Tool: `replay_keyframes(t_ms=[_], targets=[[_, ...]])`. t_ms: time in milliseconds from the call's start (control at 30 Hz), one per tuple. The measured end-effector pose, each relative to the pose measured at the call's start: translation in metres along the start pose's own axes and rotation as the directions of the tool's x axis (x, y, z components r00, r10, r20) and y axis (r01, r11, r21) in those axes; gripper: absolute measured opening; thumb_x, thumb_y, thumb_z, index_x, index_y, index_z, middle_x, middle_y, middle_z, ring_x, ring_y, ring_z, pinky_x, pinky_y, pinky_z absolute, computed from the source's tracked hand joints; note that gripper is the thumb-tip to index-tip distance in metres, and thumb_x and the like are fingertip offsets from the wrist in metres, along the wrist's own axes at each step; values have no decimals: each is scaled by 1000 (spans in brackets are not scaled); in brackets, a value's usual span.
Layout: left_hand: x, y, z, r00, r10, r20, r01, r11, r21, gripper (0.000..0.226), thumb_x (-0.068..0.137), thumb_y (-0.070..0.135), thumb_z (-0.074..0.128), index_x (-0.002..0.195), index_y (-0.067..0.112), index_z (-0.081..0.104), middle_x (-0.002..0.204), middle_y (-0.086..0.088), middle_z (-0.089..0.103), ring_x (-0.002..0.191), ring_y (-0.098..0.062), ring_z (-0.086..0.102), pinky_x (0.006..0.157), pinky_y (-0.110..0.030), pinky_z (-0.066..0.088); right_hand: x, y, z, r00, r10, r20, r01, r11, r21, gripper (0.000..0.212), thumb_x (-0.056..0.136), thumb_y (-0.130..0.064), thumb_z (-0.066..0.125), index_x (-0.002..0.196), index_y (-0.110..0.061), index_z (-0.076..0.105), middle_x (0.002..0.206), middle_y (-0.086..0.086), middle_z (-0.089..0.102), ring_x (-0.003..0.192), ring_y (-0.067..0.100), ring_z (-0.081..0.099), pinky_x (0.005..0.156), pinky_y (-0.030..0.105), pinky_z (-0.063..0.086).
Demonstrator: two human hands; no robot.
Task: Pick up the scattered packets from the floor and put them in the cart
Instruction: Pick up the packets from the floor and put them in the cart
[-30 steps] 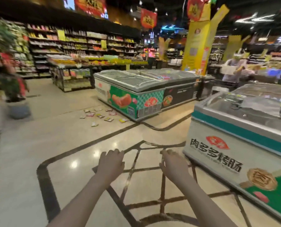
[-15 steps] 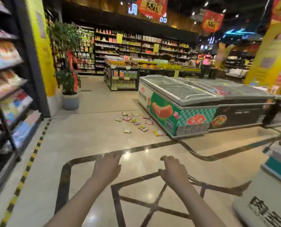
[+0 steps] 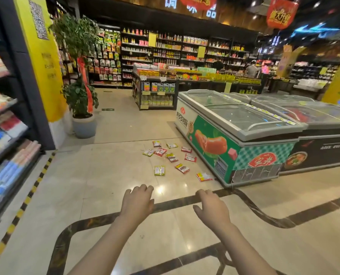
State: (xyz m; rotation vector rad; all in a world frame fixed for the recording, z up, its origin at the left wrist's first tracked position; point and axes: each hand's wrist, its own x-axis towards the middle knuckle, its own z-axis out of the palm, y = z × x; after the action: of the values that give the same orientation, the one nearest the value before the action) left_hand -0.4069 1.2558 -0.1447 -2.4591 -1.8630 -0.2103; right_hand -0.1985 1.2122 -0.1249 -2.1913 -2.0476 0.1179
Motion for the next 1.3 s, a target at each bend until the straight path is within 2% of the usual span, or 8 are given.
replay_keyframes(t_ms=[333,533,733,800,867,900,1000,1300], targets=[[301,-39,56,997,-70,32,69,997,42,38,95,33,39,130,19,43,130,-1,51,119,-22,49,94,-32,35,321,30,24,997,-71,40,70,997,32,40,91,-33,50,128,-20,44,129,3,51,117,25,50,87,34,44],[457,-81,77,990,-138,42,137,990,17,37,95,31,41,130,18,45,128,-2,52,119,-23,49,95,-30,36,501,19,35,987,-126,103,123,992,34,39,90,-33,50,126,-17,45,124,5,52,117,26,51,86,35,45],[614,-142,121,975,-174,139,168,984,54,38,96,33,38,132,19,41,130,-1,49,121,-23,47,95,-33,35,676,-1,73,981,-124,148,114,990,77,40,90,-31,51,128,-18,45,127,6,50,120,27,49,89,35,44],[673,-167,131,978,-180,105,174,983,62,37,90,35,52,123,18,51,120,-2,56,111,-22,55,89,-33,41,740,-12,88,981,-122,149,111,990,82,42,90,-32,51,129,-19,45,129,6,49,121,27,49,90,35,44],[736,-191,137,984,-150,98,144,988,62,41,67,36,80,99,16,66,93,-2,66,82,-21,65,68,-32,51,803,-24,99,981,-109,161,97,992,80,43,91,-33,51,132,-20,44,131,5,49,122,26,49,90,34,44],[766,-203,143,983,-136,120,128,989,73,41,67,36,80,100,16,66,93,-3,66,81,-21,65,66,-32,50,834,-30,104,981,-99,167,86,993,86,43,91,-33,51,132,-20,44,131,5,50,122,25,49,90,33,44],[852,-234,167,977,-106,187,102,994,34,40,95,33,44,132,18,44,128,-2,51,115,-24,51,90,-32,38,919,-41,121,976,-63,208,44,995,95,42,92,-33,50,132,-19,44,131,5,49,123,25,47,93,34,42],[1079,-305,261,953,-56,296,54,998,15,41,96,33,38,134,17,41,128,-4,51,115,-25,50,88,-33,39,1146,-39,198,937,43,348,-89,989,118,42,94,-34,48,133,-21,42,134,3,47,124,23,47,94,32,42]])
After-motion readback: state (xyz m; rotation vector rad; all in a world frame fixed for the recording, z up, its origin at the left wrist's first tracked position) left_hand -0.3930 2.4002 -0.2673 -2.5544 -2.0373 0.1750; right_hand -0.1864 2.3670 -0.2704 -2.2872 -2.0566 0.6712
